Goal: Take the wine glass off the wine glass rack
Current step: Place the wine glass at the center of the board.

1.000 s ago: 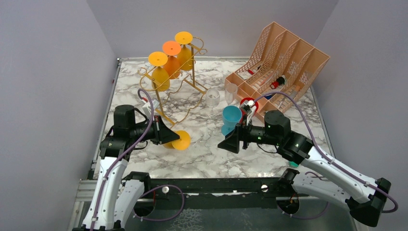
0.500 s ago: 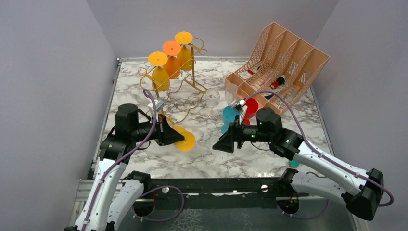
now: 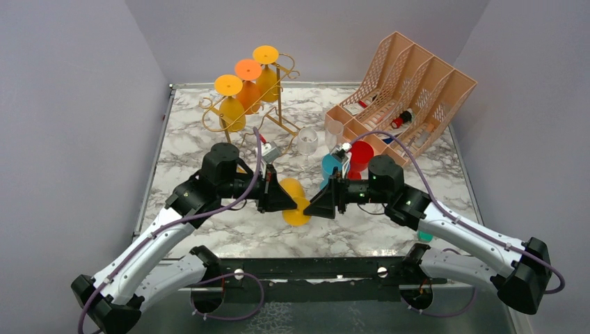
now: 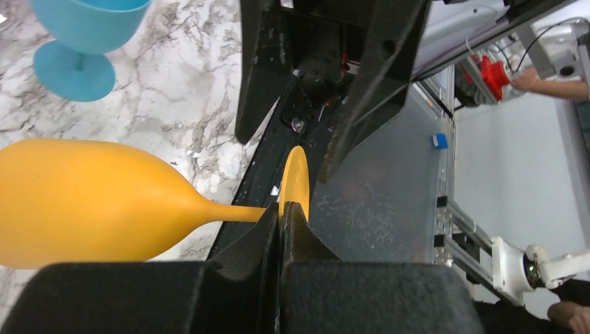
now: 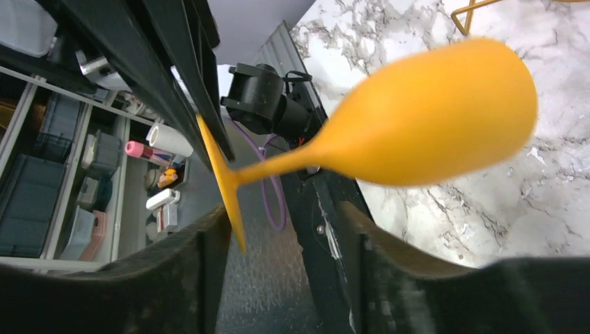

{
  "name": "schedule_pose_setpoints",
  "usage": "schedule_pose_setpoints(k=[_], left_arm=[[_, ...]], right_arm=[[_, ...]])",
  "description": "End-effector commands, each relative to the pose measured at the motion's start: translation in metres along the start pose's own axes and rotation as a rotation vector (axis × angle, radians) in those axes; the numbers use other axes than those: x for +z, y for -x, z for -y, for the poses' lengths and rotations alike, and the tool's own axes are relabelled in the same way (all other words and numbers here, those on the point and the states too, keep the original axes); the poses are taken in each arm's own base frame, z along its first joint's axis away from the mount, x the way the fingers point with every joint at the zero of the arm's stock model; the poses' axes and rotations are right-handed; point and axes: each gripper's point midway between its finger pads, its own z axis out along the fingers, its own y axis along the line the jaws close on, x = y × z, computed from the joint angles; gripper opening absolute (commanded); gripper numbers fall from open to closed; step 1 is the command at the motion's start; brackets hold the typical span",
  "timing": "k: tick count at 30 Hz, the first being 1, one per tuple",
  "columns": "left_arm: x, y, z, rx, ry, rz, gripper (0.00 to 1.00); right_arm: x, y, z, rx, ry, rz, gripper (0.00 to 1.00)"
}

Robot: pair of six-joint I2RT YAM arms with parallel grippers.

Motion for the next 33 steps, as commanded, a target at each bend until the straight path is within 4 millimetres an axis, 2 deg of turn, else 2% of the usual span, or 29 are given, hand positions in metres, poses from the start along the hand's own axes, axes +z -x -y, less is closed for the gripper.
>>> schedule_pose_setpoints(k=[1,5,10,12,13,14,15,20,22,24,26,27,28,30,33], left_arm=[[0.014,0.024,0.012,0.106,0.022,0.069,0.0],[0.012,0.026,0.02,0.125,0.008,0.084,0.0],[0.014,0.012,0.016,0.108,-0.003,0.053,0.0],[0.014,0.009,0.012,0.102,0.007,0.05,0.04],[0.014,0.007,0.01,0.098,0.015,0.05,0.13],[0.013,0.006,0.009,0.098,0.022,0.055,0.25],[0.012,0.005,0.008,0.098,0.027,0.059,0.33],[0.013,-0.019,-0.004,0.043,0.049,0.032,0.51],[0.013,-0.031,-0.013,0.011,0.073,0.027,0.51],[0.011,-0.035,-0.016,-0.012,0.087,0.046,0.49],[0.011,-0.032,-0.013,-0.018,0.069,0.081,0.41],[0.012,-0.027,-0.009,-0.014,0.051,0.106,0.33],[0.014,-0.023,-0.006,-0.011,0.028,0.125,0.31],[0.02,-0.018,-0.003,-0.004,-0.014,0.134,0.3],[0.03,-0.021,-0.003,-0.012,-0.049,0.073,0.3]], right_arm=[[-0.001,0.004,-0.008,-0.021,0.055,0.035,0.53],[-0.005,-0.002,-0.006,-0.035,0.062,0.043,0.32],[-0.011,-0.01,-0.021,-0.078,0.156,0.027,0.03],[-0.012,-0.01,-0.023,-0.08,0.167,0.042,0.01],[-0.012,-0.009,-0.021,-0.076,0.161,0.048,0.01],[-0.013,-0.009,-0.021,-0.077,0.154,0.053,0.01],[-0.012,-0.007,-0.02,-0.081,0.145,0.058,0.01],[-0.01,0.0,-0.015,-0.11,0.104,0.064,0.01],[-0.009,0.002,-0.014,-0.127,0.104,0.068,0.01],[-0.006,0.003,-0.013,-0.135,0.107,0.072,0.01],[-0.004,0.004,-0.014,-0.133,0.12,0.071,0.01],[-0.003,0.004,-0.015,-0.129,0.131,0.068,0.01],[-0.002,0.003,-0.017,-0.13,0.15,0.063,0.01],[-0.001,0.004,-0.024,-0.139,0.187,0.054,0.01],[0.001,0.006,-0.028,-0.157,0.206,0.041,0.01]])
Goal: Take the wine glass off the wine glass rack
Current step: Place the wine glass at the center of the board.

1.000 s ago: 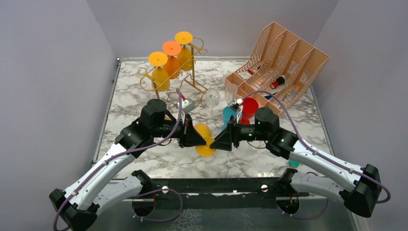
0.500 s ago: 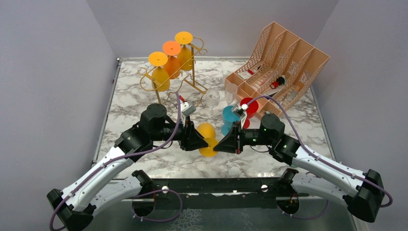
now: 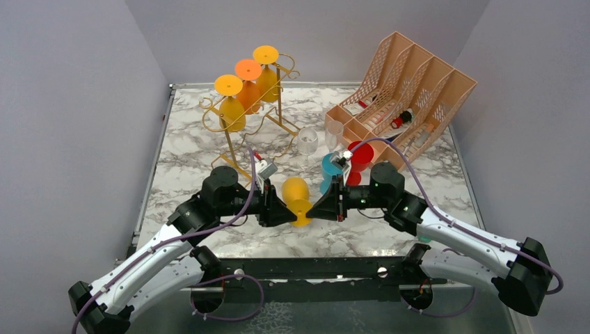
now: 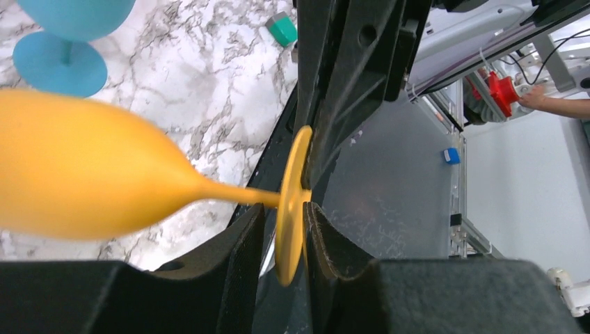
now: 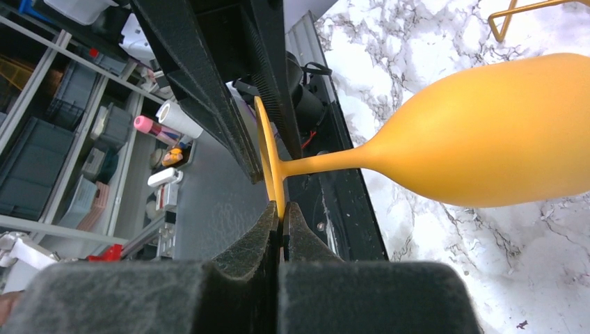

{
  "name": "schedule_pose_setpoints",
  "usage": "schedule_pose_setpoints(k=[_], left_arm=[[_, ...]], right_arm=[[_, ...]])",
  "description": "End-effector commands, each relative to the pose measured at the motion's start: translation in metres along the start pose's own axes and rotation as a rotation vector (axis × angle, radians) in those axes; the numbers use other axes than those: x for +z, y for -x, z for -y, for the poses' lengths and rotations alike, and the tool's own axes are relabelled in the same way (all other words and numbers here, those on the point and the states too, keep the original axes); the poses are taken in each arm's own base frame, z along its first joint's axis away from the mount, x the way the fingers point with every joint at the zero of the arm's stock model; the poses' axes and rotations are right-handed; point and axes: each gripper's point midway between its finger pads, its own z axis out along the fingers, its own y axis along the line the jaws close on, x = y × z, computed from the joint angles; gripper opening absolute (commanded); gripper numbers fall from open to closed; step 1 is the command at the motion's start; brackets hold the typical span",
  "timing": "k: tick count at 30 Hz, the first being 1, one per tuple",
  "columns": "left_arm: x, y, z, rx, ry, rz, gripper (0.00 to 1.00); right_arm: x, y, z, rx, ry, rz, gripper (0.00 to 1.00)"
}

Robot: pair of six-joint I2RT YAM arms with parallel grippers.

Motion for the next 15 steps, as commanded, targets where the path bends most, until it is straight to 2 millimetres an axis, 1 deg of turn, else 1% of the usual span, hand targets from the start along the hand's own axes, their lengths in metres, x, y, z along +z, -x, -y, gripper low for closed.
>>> schedule_pose_setpoints(k=[1,3,4,6,9,10,12,14,15], left_arm=[[0.012,0.014,0.012,0.021,-0.088,0.008,0.26],[0.01,0.014,0.012,0.038,-0.089,0.017,0.06],[0.008,0.014,0.013,0.049,-0.086,0.027,0.0],[0.003,0.009,0.012,0.07,-0.081,0.037,0.0],[-0.004,-0.007,0.011,0.075,-0.071,-0.024,0.0],[-0.006,-0.01,0.013,0.096,-0.086,-0.041,0.0],[-0.01,-0.012,0.014,0.172,-0.101,-0.03,0.0],[-0.013,-0.01,0.011,0.229,-0.086,0.008,0.0],[-0.013,-0.008,0.014,0.26,-0.107,0.03,0.0]], right_arm=[[0.002,0.024,-0.025,-0.095,0.097,0.028,0.01],[0.001,0.022,-0.024,-0.106,0.094,0.011,0.01],[0.0,0.022,-0.024,-0.113,0.088,0.012,0.01],[-0.003,0.025,-0.025,-0.131,0.074,0.027,0.05],[-0.007,0.03,-0.034,-0.177,0.1,0.041,0.25],[-0.008,0.033,-0.035,-0.203,0.096,0.038,0.3],[-0.009,0.045,-0.029,-0.231,0.021,0.051,0.37],[-0.012,0.06,-0.016,-0.248,-0.094,0.084,0.41],[-0.014,0.067,-0.01,-0.255,-0.15,0.102,0.42]])
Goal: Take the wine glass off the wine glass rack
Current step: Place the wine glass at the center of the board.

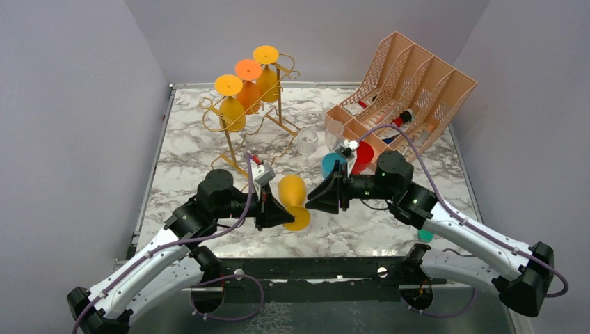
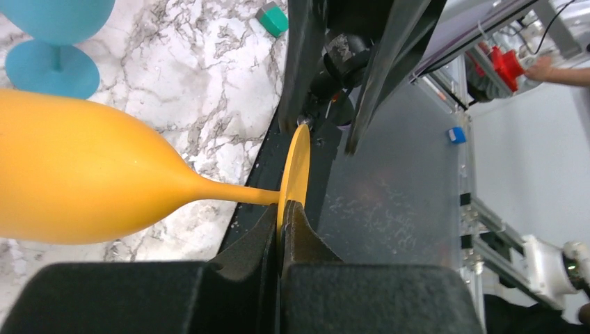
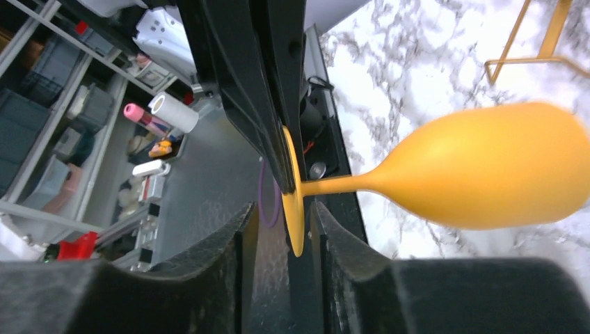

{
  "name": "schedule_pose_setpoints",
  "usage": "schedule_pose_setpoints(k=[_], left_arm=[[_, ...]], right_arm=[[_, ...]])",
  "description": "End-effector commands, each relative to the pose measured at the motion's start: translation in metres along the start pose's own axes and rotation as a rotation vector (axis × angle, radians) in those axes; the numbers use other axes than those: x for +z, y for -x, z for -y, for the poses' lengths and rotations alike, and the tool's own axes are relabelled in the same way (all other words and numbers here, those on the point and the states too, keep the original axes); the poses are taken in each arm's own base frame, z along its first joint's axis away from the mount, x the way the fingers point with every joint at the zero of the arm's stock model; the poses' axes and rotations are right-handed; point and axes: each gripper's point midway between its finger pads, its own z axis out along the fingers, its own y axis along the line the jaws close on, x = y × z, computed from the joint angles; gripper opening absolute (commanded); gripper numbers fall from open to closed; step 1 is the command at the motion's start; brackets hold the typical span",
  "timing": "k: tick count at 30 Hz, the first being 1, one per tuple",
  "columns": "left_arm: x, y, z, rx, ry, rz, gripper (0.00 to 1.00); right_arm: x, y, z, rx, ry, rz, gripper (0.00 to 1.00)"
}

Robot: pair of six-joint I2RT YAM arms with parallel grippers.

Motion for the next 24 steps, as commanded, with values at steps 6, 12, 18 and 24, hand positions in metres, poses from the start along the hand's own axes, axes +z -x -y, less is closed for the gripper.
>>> schedule_pose_setpoints(k=[6,12,18,24], left_arm=[[-0.015,-0.004,0.029,0.5,-0.219,0.11,0.0],[-0.017,-0.025,0.025,0.858,-0.308,0.127,0.0],[-0.011,-0.042,0.009,0.928,-0.299,0.107,0.0],[-0.012,-0.047,0.001,0.982,-0.264,0.121,0.0]], right_arm=[[-0.025,0.057,0.053,-0.063,-0.456,0.144,0.52],[-0.028,0.075,0.048,-0.054,-0.456,0.13,0.8],[-0.025,0.075,0.067,0.012,-0.326,-0.025,0.8],[-0.001,0.036,0.05,0.102,-0.017,-0.239,0.73]])
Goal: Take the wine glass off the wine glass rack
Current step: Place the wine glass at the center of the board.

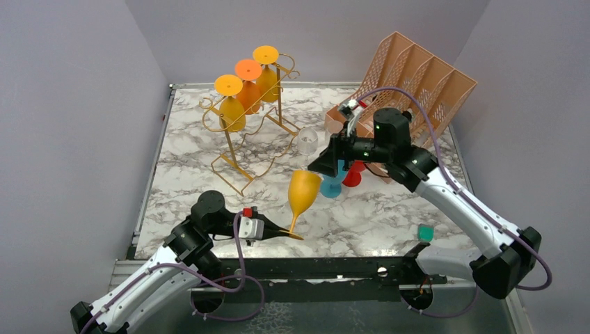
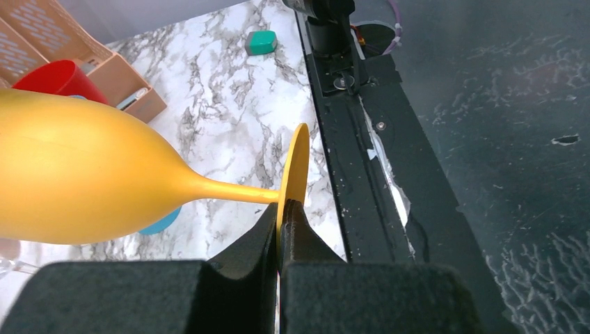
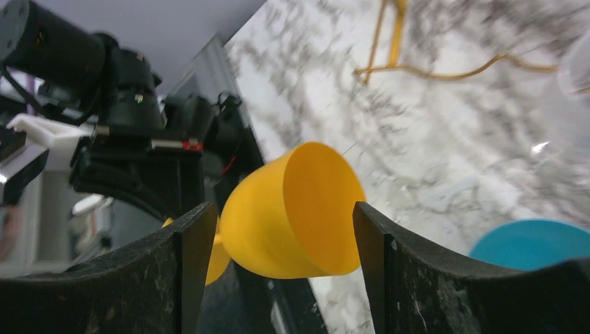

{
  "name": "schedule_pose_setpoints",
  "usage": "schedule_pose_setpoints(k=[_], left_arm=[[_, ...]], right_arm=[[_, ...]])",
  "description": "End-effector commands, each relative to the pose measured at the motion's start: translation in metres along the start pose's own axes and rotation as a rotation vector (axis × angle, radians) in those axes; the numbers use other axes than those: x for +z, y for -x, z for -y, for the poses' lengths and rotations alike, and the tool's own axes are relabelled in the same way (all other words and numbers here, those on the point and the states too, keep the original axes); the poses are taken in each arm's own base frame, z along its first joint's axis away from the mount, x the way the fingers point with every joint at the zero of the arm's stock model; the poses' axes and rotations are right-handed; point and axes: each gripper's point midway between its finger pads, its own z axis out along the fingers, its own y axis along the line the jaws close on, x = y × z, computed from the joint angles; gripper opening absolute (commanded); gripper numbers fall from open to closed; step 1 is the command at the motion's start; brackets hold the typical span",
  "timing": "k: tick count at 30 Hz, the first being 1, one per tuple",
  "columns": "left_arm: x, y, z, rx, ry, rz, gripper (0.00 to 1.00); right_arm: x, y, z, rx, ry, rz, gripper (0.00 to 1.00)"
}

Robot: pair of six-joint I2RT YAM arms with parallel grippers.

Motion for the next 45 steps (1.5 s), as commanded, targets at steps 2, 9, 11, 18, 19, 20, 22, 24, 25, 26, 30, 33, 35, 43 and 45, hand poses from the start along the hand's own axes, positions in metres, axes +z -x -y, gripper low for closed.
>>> schedule_pose_setpoints(k=[2,9,11,18,19,20,22,24,25,26,30,33,35,43,45], left_arm=[[-0.003,0.004,0.0,0.131,0.009,0.033,0.0],[-0.007,0.002,0.008,0.11,0.024,0.059,0.0],[-0.008,0.003,0.003,0.12,0.054,0.061,0.0],[-0.006,-0.004,0.003,0.098,0.055,0.053,0.0],[-0.006,-0.005,0.003,0.097,0.054,0.05,0.0],[-0.006,-0.005,0.002,0.097,0.057,0.05,0.0],[-0.006,-0.006,0.001,0.092,0.067,0.046,0.0],[-0.006,-0.009,-0.002,0.079,0.087,0.038,0.0],[-0.006,-0.011,-0.003,0.074,0.094,0.033,0.0],[-0.007,-0.011,-0.004,0.071,0.101,0.031,0.0],[-0.007,-0.014,-0.007,0.06,0.121,0.018,0.0],[-0.007,-0.015,-0.008,0.049,0.125,0.015,0.11],[-0.007,-0.015,-0.006,0.042,0.119,0.015,0.12],[-0.006,-0.011,-0.005,0.017,0.112,0.024,0.58],[-0.007,-0.008,-0.006,0.011,0.117,0.029,0.65]], right_arm=[[0.006,-0.035,-0.031,0.045,0.283,-0.21,0.69],[0.002,-0.045,-0.048,0.078,0.437,-0.251,0.61],[0.002,-0.051,-0.052,0.119,0.488,-0.284,0.56],[0.003,-0.051,-0.057,0.153,0.552,-0.296,0.47],[0.002,-0.05,-0.06,0.153,0.572,-0.297,0.44],[0.0,-0.05,-0.062,0.149,0.587,-0.295,0.41],[-0.002,-0.05,-0.064,0.142,0.598,-0.293,0.34],[-0.004,-0.051,-0.065,0.14,0.601,-0.289,0.25],[-0.005,-0.051,-0.067,0.141,0.61,-0.289,0.19],[-0.006,-0.052,-0.067,0.14,0.616,-0.288,0.14],[-0.002,-0.055,-0.062,0.145,0.587,-0.285,0.02],[-0.001,-0.056,-0.059,0.145,0.558,-0.283,0.01],[-0.002,-0.056,-0.059,0.132,0.542,-0.274,0.01],[0.0,-0.056,-0.043,0.105,0.375,-0.236,0.01],[0.0,-0.059,-0.036,0.106,0.32,-0.232,0.01]])
